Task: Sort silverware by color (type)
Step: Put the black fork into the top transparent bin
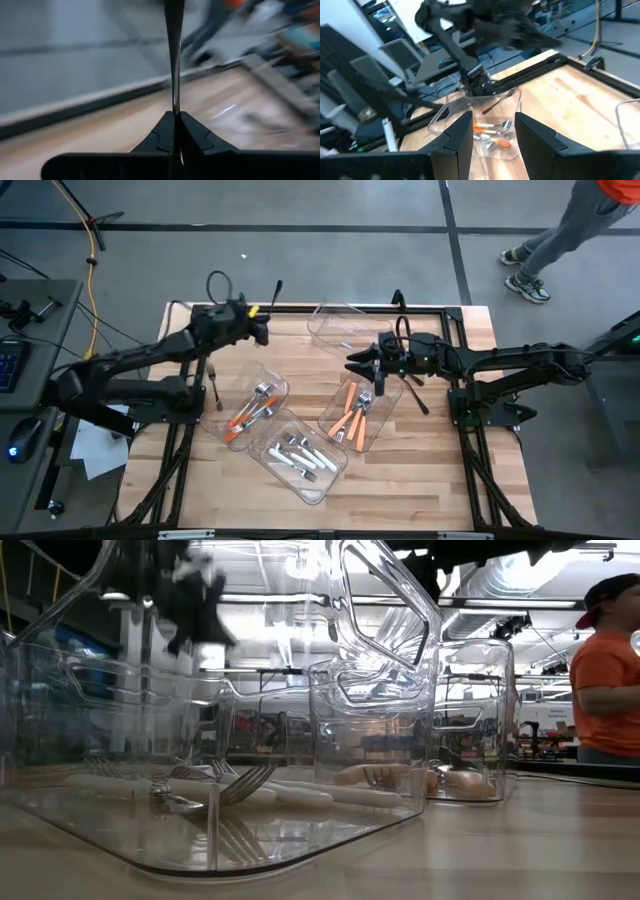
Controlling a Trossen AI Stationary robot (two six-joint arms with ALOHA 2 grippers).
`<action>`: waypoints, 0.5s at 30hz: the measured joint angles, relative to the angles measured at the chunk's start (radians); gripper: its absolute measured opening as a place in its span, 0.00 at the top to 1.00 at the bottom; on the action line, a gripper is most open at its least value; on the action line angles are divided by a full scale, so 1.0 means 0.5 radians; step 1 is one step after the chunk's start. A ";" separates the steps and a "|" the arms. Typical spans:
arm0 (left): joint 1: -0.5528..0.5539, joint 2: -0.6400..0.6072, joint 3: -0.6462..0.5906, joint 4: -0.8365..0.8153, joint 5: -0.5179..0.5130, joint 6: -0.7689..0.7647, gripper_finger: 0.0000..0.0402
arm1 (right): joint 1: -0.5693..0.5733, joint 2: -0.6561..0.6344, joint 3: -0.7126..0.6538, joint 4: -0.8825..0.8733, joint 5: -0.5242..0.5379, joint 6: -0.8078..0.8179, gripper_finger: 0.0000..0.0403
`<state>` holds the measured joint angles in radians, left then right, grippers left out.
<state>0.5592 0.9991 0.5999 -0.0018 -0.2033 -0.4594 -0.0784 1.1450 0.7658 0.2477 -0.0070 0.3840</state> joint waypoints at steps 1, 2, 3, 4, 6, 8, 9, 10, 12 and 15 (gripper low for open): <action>-0.038 -0.063 0.000 0.063 0.042 0.021 1.00 | 0.000 0.000 0.000 0.011 0.025 0.000 0.68; -0.077 -0.118 0.000 0.140 0.091 0.041 1.00 | 0.000 0.001 0.000 0.024 0.050 0.000 0.68; -0.118 -0.165 0.002 0.212 0.148 0.060 1.00 | 0.000 0.000 0.000 0.037 0.070 0.000 0.68; -0.160 -0.208 0.002 0.288 0.208 0.085 1.00 | 0.000 0.000 0.000 0.049 0.075 0.000 0.68; -0.246 -0.273 0.002 0.433 0.320 0.123 1.00 | -0.002 0.001 0.000 0.081 0.081 -0.012 0.68; -0.340 -0.317 0.003 0.561 0.386 0.141 1.00 | -0.001 0.000 0.000 0.127 0.081 -0.059 0.68; -0.391 -0.328 0.003 0.611 0.396 0.142 1.00 | -0.001 0.000 0.000 0.145 0.081 -0.086 0.68; -0.444 -0.334 0.003 0.654 0.398 0.147 1.00 | -0.001 0.000 0.000 0.159 0.080 -0.095 0.68; -0.555 -0.334 0.003 0.741 0.395 0.198 1.00 | -0.001 0.000 0.000 0.183 0.080 -0.100 0.68; -0.726 -0.311 0.004 0.862 0.364 0.279 1.00 | -0.001 0.000 0.000 0.198 0.079 -0.102 0.68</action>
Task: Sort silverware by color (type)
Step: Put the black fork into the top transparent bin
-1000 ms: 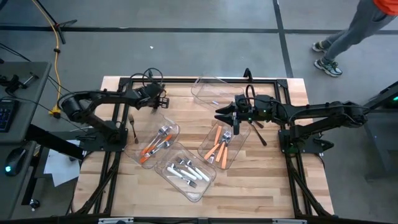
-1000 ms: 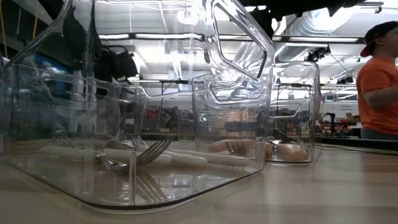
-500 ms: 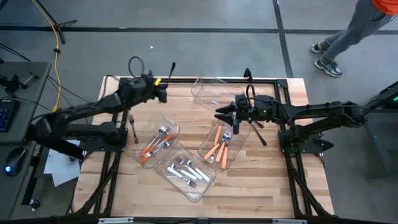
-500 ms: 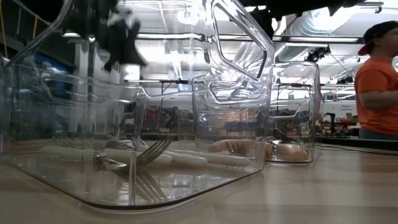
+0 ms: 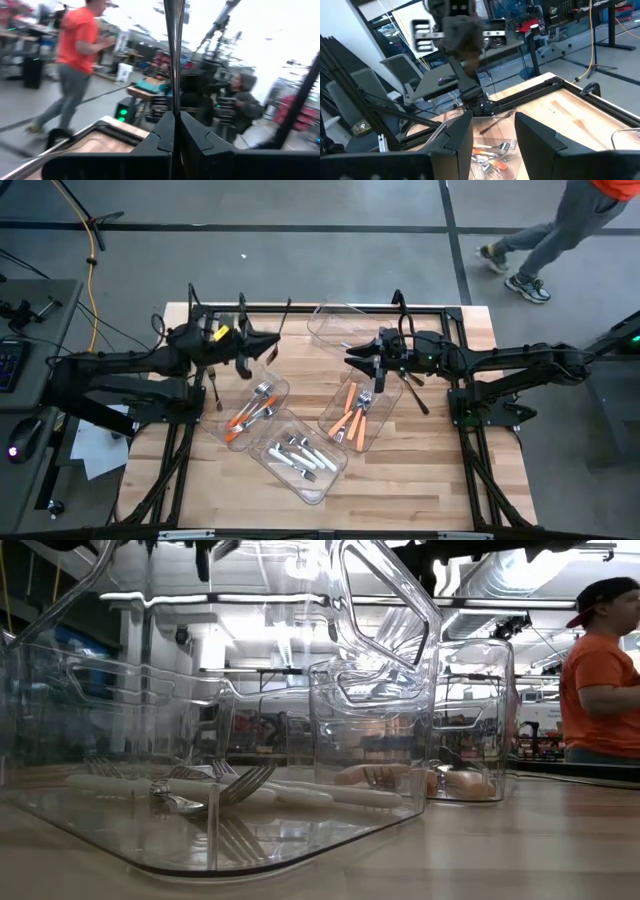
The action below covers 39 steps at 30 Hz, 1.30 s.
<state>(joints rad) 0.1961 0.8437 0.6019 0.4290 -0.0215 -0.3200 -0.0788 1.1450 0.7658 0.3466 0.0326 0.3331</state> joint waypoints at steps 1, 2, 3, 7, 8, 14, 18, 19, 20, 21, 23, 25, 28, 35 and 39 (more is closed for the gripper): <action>-0.057 0.014 0.001 0.027 -0.019 0.022 1.00 | 0.000 0.000 0.000 -0.001 0.000 -0.002 0.68; -0.111 0.031 0.000 0.063 -0.032 0.042 1.00 | 0.000 0.000 0.000 -0.001 -0.001 -0.002 0.68; -0.163 0.053 0.000 0.112 -0.035 0.067 1.00 | 0.000 0.000 0.000 -0.001 -0.001 -0.003 0.68; -0.324 0.149 0.000 0.313 -0.076 0.111 1.00 | 0.000 0.000 0.000 -0.002 -0.005 -0.001 0.68; -0.351 0.178 0.000 0.360 -0.091 0.122 1.00 | 0.000 0.000 0.000 -0.002 -0.005 -0.002 0.68; -0.432 0.334 0.000 0.572 -0.127 0.121 1.00 | 0.000 0.000 0.000 -0.003 -0.032 -0.003 0.68; -0.450 0.394 0.000 0.674 -0.129 0.120 1.00 | 0.002 0.000 0.000 -0.006 -0.051 -0.003 0.68; -0.450 0.394 0.000 0.677 -0.129 0.120 1.00 | 0.002 0.000 0.000 -0.006 -0.054 -0.003 0.68; -0.449 0.394 0.000 0.683 -0.130 0.120 1.00 | 0.002 0.000 0.000 -0.006 -0.057 -0.003 0.68; -0.449 0.393 0.000 0.682 -0.130 0.120 1.00 | 0.002 0.000 0.000 -0.006 -0.059 -0.003 0.68; -0.449 0.394 0.000 0.681 -0.130 0.120 1.00 | 0.002 0.000 0.000 -0.007 -0.059 -0.003 0.68; -0.449 0.393 0.000 0.682 -0.130 0.121 1.00 | 0.002 0.000 0.000 -0.010 -0.059 -0.003 0.68; -0.449 0.393 0.000 0.681 -0.130 0.119 1.00 | 0.002 0.000 0.000 -0.010 -0.059 -0.003 0.68; -0.448 0.393 0.000 0.679 -0.133 0.121 1.00 | 0.002 0.000 0.000 0.003 -0.059 -0.003 0.68; -0.448 0.393 0.000 0.665 -0.098 0.121 1.00 | 0.002 0.008 0.000 0.139 -0.059 -0.003 0.68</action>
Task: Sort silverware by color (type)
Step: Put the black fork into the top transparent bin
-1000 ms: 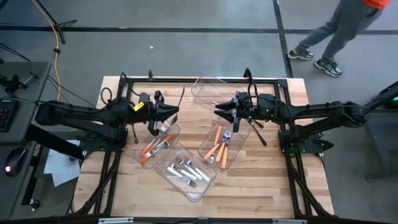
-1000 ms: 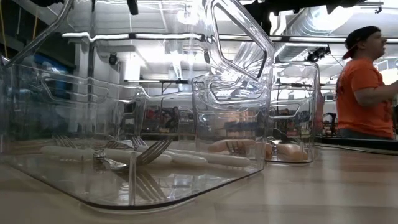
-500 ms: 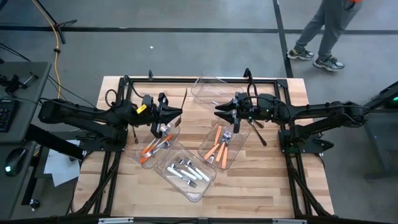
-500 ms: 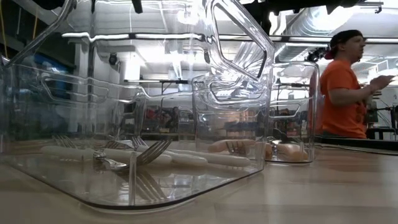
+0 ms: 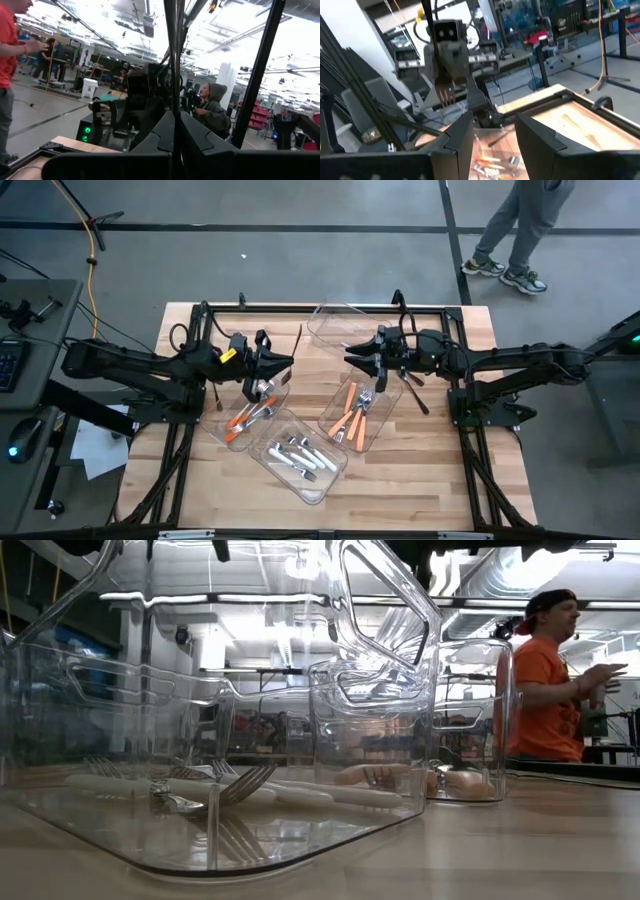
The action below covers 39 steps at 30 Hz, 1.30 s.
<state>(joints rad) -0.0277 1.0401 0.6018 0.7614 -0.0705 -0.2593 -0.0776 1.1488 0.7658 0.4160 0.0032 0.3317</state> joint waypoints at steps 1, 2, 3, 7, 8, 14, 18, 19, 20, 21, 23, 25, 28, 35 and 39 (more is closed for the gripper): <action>0.000 0.000 0.000 -0.012 0.007 0.000 1.00 | 0.000 0.003 0.000 0.030 0.000 0.001 0.68; 0.000 0.000 0.000 -0.017 0.012 0.000 1.00 | 0.000 0.004 0.000 0.057 0.001 0.005 0.68; -0.001 0.000 0.000 -0.016 0.013 0.000 1.00 | 0.000 0.008 0.000 0.099 0.001 0.006 0.68; 0.000 0.000 0.000 -0.016 0.013 0.000 1.00 | 0.000 0.047 0.000 0.231 0.001 0.053 0.68; -0.001 0.000 0.000 -0.016 0.013 0.001 1.00 | 0.000 0.066 0.001 0.282 -0.003 0.080 0.68; 0.000 0.046 -0.002 -0.049 -0.021 0.002 1.00 | 0.023 0.210 0.001 0.477 -0.027 0.141 0.68; 0.000 0.100 -0.002 -0.056 -0.027 0.002 1.00 | 0.059 0.289 0.000 0.588 -0.026 0.158 0.68; 0.000 0.113 -0.002 -0.061 -0.027 0.001 1.00 | 0.070 0.303 0.000 0.601 -0.026 0.158 0.68; 0.000 0.127 -0.002 -0.058 -0.027 0.002 1.00 | 0.081 0.321 0.000 0.623 -0.021 0.158 0.68; 0.000 0.142 -0.002 -0.055 -0.027 0.002 1.00 | 0.091 0.335 0.000 0.653 -0.004 0.159 0.68; 0.000 0.165 -0.002 -0.059 -0.030 0.002 1.00 | 0.106 0.353 0.000 0.697 0.028 0.158 0.68; 0.000 0.193 -0.002 -0.051 -0.056 0.002 1.00 | 0.110 0.369 0.000 0.736 0.038 0.158 0.68; -0.001 0.236 0.016 -0.071 -0.145 0.003 1.00 | 0.108 0.375 0.000 0.752 0.059 0.158 0.68; 0.000 0.402 0.298 -0.499 -0.485 0.182 1.00 | 0.108 0.375 0.108 0.573 0.239 0.124 0.68; -0.001 0.500 0.464 -0.759 -0.754 0.274 1.00 | 0.108 0.375 0.221 0.256 0.307 0.037 0.68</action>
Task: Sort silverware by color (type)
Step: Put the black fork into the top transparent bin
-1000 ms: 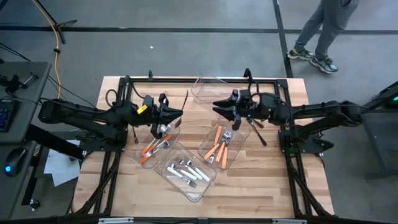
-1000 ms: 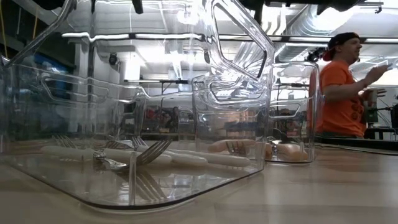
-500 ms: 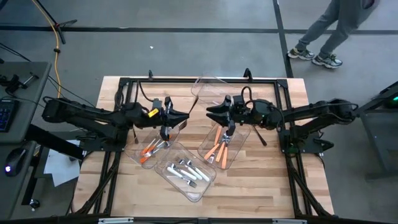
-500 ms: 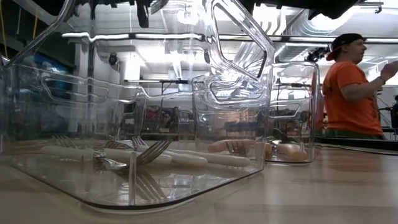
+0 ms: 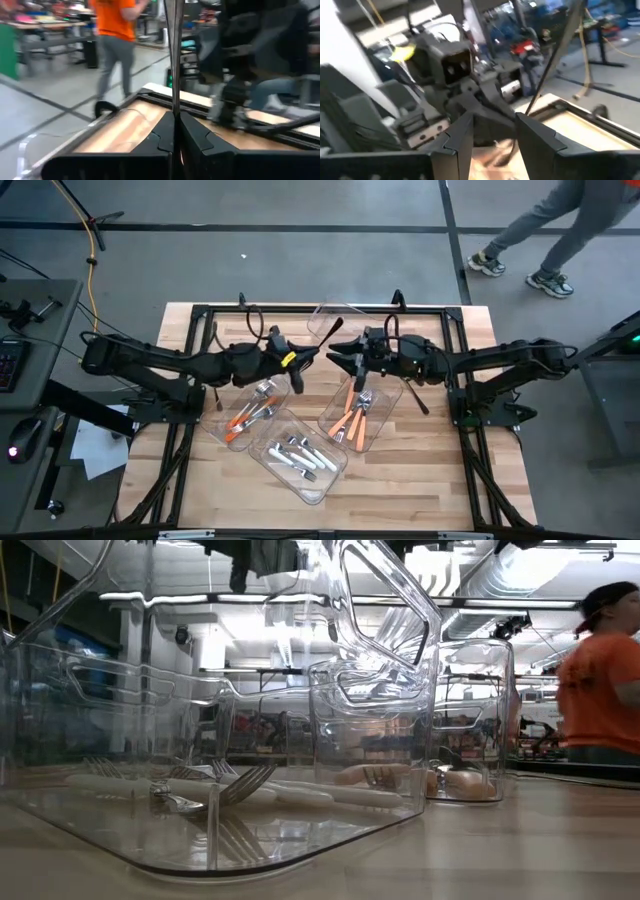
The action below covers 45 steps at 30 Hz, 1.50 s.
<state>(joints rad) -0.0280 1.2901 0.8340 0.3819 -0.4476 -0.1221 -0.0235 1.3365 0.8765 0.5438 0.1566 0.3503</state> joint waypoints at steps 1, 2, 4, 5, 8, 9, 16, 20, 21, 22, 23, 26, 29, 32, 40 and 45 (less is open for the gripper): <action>0.000 0.015 0.028 -0.019 -0.037 0.019 1.00 | 0.000 0.000 0.026 -0.067 0.026 -0.002 0.68; 0.000 0.026 0.043 -0.029 -0.069 0.041 1.00 | 0.000 0.000 0.047 -0.121 0.064 -0.001 0.68; -0.003 0.041 0.076 -0.029 -0.085 0.099 1.00 | 0.000 -0.001 0.068 -0.196 0.153 0.021 0.68; -0.009 0.047 0.089 -0.022 -0.104 0.135 1.00 | 0.000 0.000 0.071 -0.210 0.205 0.024 0.68; -0.037 0.051 0.102 -0.024 -0.193 0.253 1.00 | 0.000 0.000 0.079 -0.178 0.350 0.055 0.68; -0.044 0.051 0.103 -0.023 -0.220 0.279 1.00 | -0.007 -0.001 0.079 -0.174 0.389 0.081 0.68; -0.050 0.051 0.103 -0.024 -0.334 0.338 1.00 | -0.046 0.000 0.079 -0.097 0.363 0.188 0.68; -0.047 0.092 0.103 0.021 -0.315 0.340 1.00 | -0.059 0.008 0.079 -0.084 0.372 0.191 0.68; -0.047 0.108 0.103 0.038 -0.282 0.344 1.00 | -0.060 0.014 0.079 -0.074 0.372 0.196 0.68; -0.048 0.131 0.103 0.068 -0.247 0.353 1.00 | -0.063 0.014 0.079 -0.071 0.374 0.195 0.68; -0.048 0.156 0.105 0.093 -0.236 0.355 1.00 | -0.067 0.018 0.079 -0.052 0.375 0.193 0.68; -0.049 0.209 0.102 0.075 -0.239 0.319 1.00 | -0.070 0.025 0.079 -0.044 0.376 0.192 0.68; -0.049 0.223 0.103 0.087 -0.261 0.265 1.00 | -0.071 0.027 0.079 -0.047 0.377 0.203 0.68; -0.049 0.222 0.103 0.091 -0.317 0.253 1.00 | -0.071 0.027 0.079 -0.053 0.377 0.248 0.68; -0.050 0.222 0.103 0.128 -0.349 0.253 1.00 | -0.071 0.027 0.079 -0.057 0.378 0.293 0.84; -0.051 0.222 0.103 0.132 -0.350 0.252 1.00 | -0.071 0.027 0.079 -0.063 0.385 0.282 0.98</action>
<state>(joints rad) -0.0536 1.4010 0.8852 0.4477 -0.6224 0.0040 -0.0589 1.3499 0.9157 0.5121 0.3492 0.4911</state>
